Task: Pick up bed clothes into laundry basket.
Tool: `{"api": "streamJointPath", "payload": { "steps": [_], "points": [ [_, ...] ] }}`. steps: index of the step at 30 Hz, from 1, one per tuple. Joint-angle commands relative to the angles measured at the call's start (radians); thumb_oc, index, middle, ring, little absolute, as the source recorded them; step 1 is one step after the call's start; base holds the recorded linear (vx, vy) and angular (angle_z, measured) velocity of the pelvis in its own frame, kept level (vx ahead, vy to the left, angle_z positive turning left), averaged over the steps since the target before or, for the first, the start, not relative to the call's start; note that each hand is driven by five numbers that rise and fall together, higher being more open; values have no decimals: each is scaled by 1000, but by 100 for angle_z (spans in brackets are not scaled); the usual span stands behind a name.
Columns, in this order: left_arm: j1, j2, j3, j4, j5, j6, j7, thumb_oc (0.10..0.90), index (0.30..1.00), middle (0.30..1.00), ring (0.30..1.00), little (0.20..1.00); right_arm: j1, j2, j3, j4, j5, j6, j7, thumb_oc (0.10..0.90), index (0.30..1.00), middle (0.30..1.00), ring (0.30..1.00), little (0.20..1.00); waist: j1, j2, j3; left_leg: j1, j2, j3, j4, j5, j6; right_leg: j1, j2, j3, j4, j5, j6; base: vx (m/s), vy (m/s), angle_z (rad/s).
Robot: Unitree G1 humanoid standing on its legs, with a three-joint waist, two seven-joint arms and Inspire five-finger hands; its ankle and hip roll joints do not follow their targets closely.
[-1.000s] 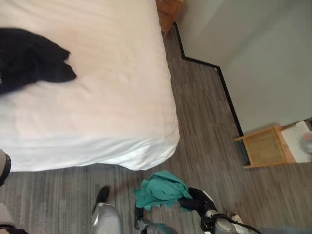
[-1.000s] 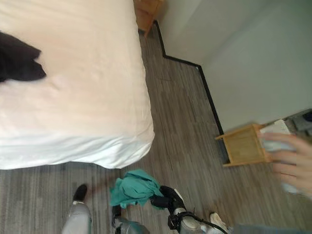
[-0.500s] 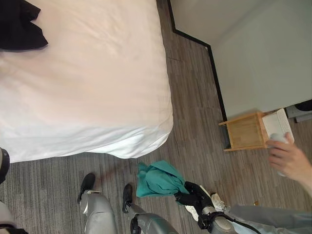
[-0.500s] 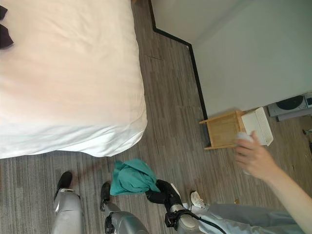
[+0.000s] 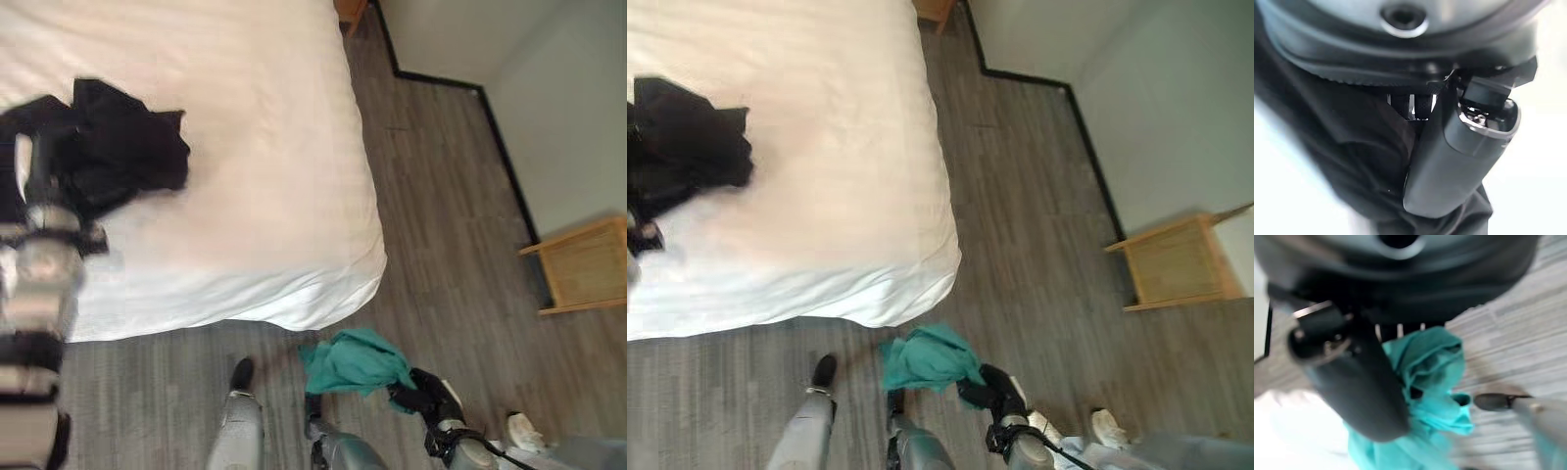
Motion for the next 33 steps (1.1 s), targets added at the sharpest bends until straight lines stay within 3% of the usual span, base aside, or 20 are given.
{"api": "streamJointPath", "payload": {
  "steps": [1,3,9,18,25,29,30,31,32,33],
  "points": [
    [182,-103,85,-98,-46,-107,-10,400,300,300,300,300,40,-61,-103,-159,-36,-61,-34,400,300,300,300,300,54,65,-145,143,1,-69,-323,121,-10,59,-19,-46,104,-143,15,20,-40,21],
    [287,-191,112,-140,-71,-102,-38,400,300,300,300,300,22,-69,-117,-220,-51,-66,-41,400,300,300,300,300,68,100,-162,160,-8,-81,-324,127,-13,81,-21,-57,104,-150,8,9,-22,27],
    [435,-354,117,-211,-125,-80,-98,400,300,300,300,300,-19,-45,-108,-436,-27,-84,-19,400,300,300,300,300,127,153,-197,194,-32,-108,-307,132,-18,157,-23,-85,77,-162,-10,-8,-63,19],
    [473,-458,94,-310,-157,-86,-113,400,300,300,300,300,32,-19,-70,-541,-5,-79,24,400,300,300,300,300,172,179,-238,216,-60,-163,-320,159,-28,222,-16,-159,69,-191,-28,-21,-59,30],
    [464,-485,73,-325,-147,-90,-98,400,300,300,300,300,70,-9,-75,-562,-11,-72,18,400,300,300,300,300,169,198,-248,228,-63,-195,-334,185,-45,245,5,-197,87,-219,-46,-48,-64,20],
    [456,-464,70,-355,-106,-97,-90,400,300,300,300,300,57,-43,-72,-555,-1,-79,12,400,300,300,300,300,137,214,-205,209,-39,-178,-331,213,-66,214,36,-145,106,-217,-72,-169,-72,5],
    [461,-478,74,-381,-115,-102,-91,400,300,300,300,300,41,-64,-63,-550,-2,-82,13,400,300,300,300,300,119,207,-178,202,-28,-155,-308,200,-66,193,40,-101,101,-202,-77,-176,-53,-4],
    [460,-479,75,-382,-115,-102,-91,400,300,300,300,300,39,-65,-63,-549,-2,-82,13,400,300,300,300,300,123,210,-179,197,-25,-152,-307,202,-66,189,43,-97,98,-196,-76,-206,-53,-28],
    [452,-479,77,-388,-109,-107,-88,400,300,300,300,300,9,-89,-57,-542,-5,-87,9,400,300,300,300,300,120,195,-157,191,-35,-181,-251,177,-68,164,41,-47,109,-177,-76,-241,-34,-69],
    [451,-485,88,-403,-111,-115,-85,400,300,300,300,300,-42,-100,-41,-519,8,-98,-7,400,300,300,300,300,113,172,-139,206,-51,-244,-184,109,-64,115,48,27,129,-149,-74,-302,-35,-97]
  ]
}}
